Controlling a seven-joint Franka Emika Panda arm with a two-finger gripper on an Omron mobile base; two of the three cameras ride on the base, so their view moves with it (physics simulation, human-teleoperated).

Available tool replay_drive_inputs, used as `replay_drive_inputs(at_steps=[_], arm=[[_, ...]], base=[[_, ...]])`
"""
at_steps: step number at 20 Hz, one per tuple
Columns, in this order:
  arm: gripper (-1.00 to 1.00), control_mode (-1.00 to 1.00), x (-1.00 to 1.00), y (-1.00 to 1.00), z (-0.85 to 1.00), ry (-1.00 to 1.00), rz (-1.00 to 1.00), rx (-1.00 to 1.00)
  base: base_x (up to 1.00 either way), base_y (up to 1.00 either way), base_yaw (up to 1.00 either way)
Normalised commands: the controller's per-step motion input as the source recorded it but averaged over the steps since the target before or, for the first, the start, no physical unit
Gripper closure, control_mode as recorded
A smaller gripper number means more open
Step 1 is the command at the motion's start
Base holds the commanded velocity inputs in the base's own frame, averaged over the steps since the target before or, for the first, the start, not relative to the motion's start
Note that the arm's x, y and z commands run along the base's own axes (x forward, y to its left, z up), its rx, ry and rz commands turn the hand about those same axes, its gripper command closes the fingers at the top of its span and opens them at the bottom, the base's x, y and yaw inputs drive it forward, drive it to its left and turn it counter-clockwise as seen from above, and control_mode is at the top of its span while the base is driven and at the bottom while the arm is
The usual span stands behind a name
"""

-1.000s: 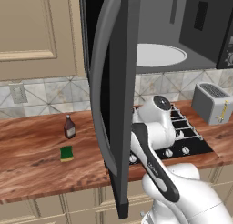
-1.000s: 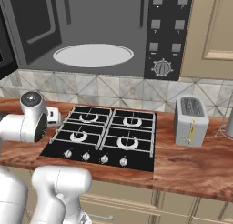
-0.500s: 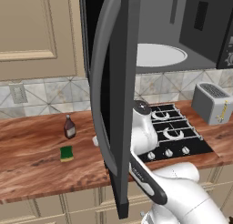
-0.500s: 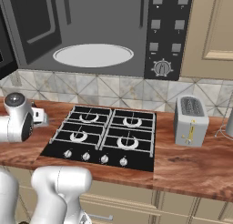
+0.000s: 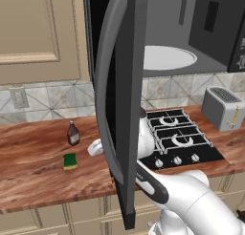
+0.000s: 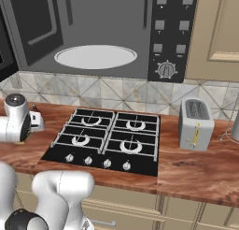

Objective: Place the sponge inside the microwave to prepare for sanitizing.

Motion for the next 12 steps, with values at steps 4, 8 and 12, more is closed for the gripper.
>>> replay_drive_inputs(at_steps=[4, 8, 12], arm=[[-1.0, -1.0, 0.0, 0.39, 0.0, 0.14, -0.01, 0.0], [-1.0, -1.0, 0.04, 0.06, -0.14, 0.02, -0.03, 0.0], [-1.0, -1.0, 0.08, 0.0, -0.34, 0.0, 0.0, 0.0]], base=[[0.0, 0.0, 0.0], [0.0, 0.0, 0.0], [0.0, 0.0, 0.0]])
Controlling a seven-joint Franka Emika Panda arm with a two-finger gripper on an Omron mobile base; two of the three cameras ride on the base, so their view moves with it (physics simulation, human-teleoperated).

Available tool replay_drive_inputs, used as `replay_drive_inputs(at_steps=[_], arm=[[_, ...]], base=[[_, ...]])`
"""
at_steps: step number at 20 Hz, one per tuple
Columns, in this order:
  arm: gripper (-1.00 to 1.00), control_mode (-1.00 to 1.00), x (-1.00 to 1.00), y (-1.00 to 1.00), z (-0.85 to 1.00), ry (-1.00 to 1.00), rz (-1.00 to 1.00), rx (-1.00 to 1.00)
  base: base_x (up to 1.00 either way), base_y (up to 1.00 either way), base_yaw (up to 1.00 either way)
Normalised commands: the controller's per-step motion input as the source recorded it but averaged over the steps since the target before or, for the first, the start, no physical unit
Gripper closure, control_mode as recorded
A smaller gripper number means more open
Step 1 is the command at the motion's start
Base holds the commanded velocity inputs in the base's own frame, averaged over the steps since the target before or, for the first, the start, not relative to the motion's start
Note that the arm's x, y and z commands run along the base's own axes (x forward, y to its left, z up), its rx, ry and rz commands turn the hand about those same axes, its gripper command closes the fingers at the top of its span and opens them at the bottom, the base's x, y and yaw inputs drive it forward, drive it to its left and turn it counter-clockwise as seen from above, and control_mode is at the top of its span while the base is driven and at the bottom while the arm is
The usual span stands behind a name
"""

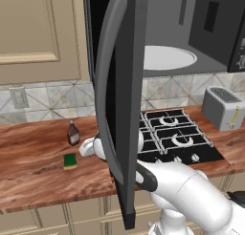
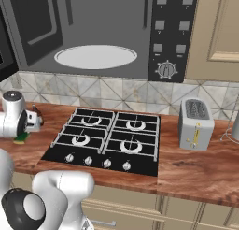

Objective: Place the sponge inside the microwave to prepare for sanitizing.

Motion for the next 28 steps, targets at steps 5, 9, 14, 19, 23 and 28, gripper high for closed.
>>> replay_drive_inputs(at_steps=[5, 9, 14, 19, 23, 28], arm=[[-1.0, -1.0, 0.01, 0.01, -0.3, 0.0, 0.0, 0.0], [-1.0, -1.0, 0.02, 0.04, -0.15, 0.0, 0.0, 0.0], [-1.0, -1.0, 0.07, 0.2, -0.04, 0.0, 0.0, 0.0], [-1.0, -1.0, 0.12, 0.33, -0.01, 0.02, -0.02, 0.0], [-1.0, -1.0, 0.25, 0.21, 0.0, 0.0, -0.05, 0.0], [-1.0, -1.0, 0.27, 0.16, -0.04, 0.0, -0.08, 0.0]], base=[[0.0, 0.0, 0.0], [0.0, 0.0, 0.0], [0.0, 0.0, 0.0], [0.0, 0.0, 0.0], [0.0, 0.0, 0.0], [0.0, 0.0, 0.0]])
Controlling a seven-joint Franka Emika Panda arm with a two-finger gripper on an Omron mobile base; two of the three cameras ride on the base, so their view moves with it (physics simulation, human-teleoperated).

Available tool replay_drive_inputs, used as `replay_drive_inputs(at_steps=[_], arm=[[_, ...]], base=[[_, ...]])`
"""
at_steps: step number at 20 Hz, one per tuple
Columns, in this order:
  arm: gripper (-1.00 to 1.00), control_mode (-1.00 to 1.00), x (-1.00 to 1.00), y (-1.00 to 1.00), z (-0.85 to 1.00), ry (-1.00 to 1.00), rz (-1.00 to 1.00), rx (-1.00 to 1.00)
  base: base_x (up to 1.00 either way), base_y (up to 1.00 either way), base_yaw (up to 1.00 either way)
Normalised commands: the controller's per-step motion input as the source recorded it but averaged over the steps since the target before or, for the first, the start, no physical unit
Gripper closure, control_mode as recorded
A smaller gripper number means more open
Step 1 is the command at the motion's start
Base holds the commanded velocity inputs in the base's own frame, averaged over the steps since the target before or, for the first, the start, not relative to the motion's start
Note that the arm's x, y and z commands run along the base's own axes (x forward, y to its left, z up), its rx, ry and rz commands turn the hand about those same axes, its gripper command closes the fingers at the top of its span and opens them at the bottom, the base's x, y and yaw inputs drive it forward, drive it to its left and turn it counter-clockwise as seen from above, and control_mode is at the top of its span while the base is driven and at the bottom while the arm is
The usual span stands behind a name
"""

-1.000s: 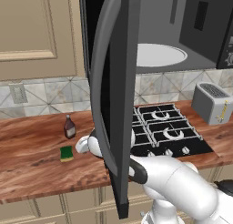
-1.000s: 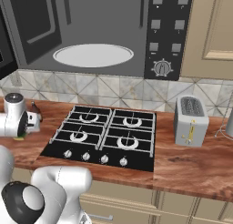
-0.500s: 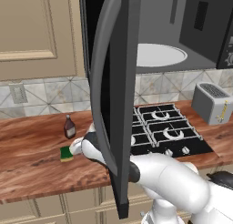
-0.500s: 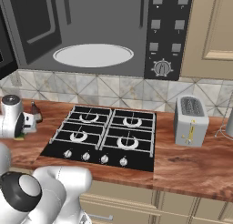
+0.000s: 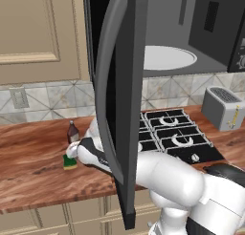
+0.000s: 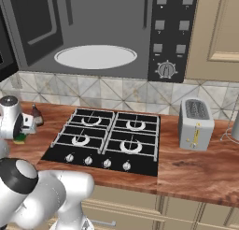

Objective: Place the sponge inside the microwave to prepare for sanitizing.

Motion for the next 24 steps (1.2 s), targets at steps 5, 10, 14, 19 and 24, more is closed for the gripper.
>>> replay_drive_inputs(at_steps=[5, 10, 14, 19, 24], arm=[[-1.0, -1.0, 0.14, 0.15, -0.08, 0.0, -0.1, 0.0], [-1.0, -1.0, 0.1, 0.11, -0.18, 0.0, -0.1, 0.0], [-1.0, -1.0, 0.05, 0.03, -0.2, 0.0, -0.08, 0.0], [-1.0, -1.0, 0.18, 0.0, -0.04, 0.02, -0.02, 0.0], [-1.0, -1.0, 0.28, 0.06, -0.02, 0.14, -0.04, 0.0]], base=[[0.0, 0.0, 0.0], [0.0, 0.0, 0.0], [0.0, 0.0, 0.0], [0.0, 0.0, 0.0], [0.0, 0.0, 0.0]])
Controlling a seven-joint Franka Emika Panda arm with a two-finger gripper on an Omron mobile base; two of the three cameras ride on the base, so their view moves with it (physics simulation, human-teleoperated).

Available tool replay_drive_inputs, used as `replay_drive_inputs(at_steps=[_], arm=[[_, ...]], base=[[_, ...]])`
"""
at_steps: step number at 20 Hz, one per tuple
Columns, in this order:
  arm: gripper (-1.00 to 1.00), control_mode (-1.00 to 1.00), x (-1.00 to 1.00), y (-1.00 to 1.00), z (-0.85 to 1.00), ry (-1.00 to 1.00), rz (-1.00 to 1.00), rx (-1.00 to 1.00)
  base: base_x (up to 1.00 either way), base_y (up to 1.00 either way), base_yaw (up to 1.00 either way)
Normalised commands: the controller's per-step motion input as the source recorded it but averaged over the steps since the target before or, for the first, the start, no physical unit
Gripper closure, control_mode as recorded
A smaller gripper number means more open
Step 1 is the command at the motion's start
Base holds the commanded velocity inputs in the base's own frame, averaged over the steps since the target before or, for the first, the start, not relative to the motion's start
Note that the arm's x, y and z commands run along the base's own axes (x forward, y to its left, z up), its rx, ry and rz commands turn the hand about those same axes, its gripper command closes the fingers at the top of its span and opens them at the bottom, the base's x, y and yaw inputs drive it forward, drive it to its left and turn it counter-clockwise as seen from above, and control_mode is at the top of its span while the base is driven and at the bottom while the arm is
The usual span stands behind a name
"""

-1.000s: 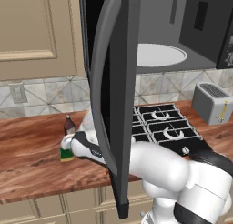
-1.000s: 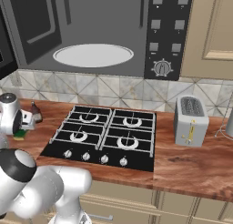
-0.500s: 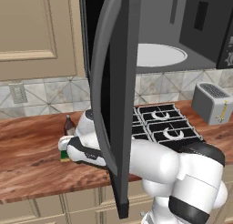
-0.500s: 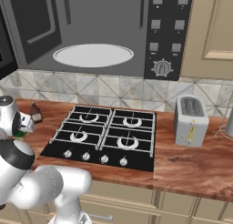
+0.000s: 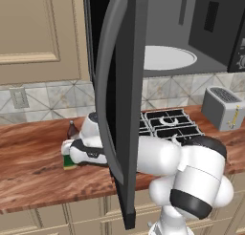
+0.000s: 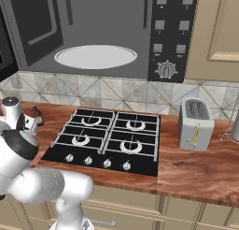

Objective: Place the sponge inside the microwave to prepare for sanitizing.

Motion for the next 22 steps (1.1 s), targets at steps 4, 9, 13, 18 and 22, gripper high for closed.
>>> replay_drive_inputs(at_steps=[4, 9, 13, 18, 22], arm=[[-1.0, -1.0, 0.31, 0.15, -0.13, 0.12, -0.04, 0.0], [-1.0, -1.0, 0.2, 0.3, -0.04, 0.03, -0.03, 0.0], [-1.0, -1.0, 0.02, 0.29, -0.14, 0.0, -0.01, 0.0], [-1.0, -1.0, 0.0, 0.04, -0.3, 0.0, 0.0, 0.0], [-1.0, -1.0, 0.04, 0.0, -0.29, 0.0, 0.0, -0.02]], base=[[0.0, 0.0, 0.0], [0.0, 0.0, 0.0], [0.0, 0.0, 0.0], [0.0, 0.0, 0.0], [0.0, 0.0, 0.0]])
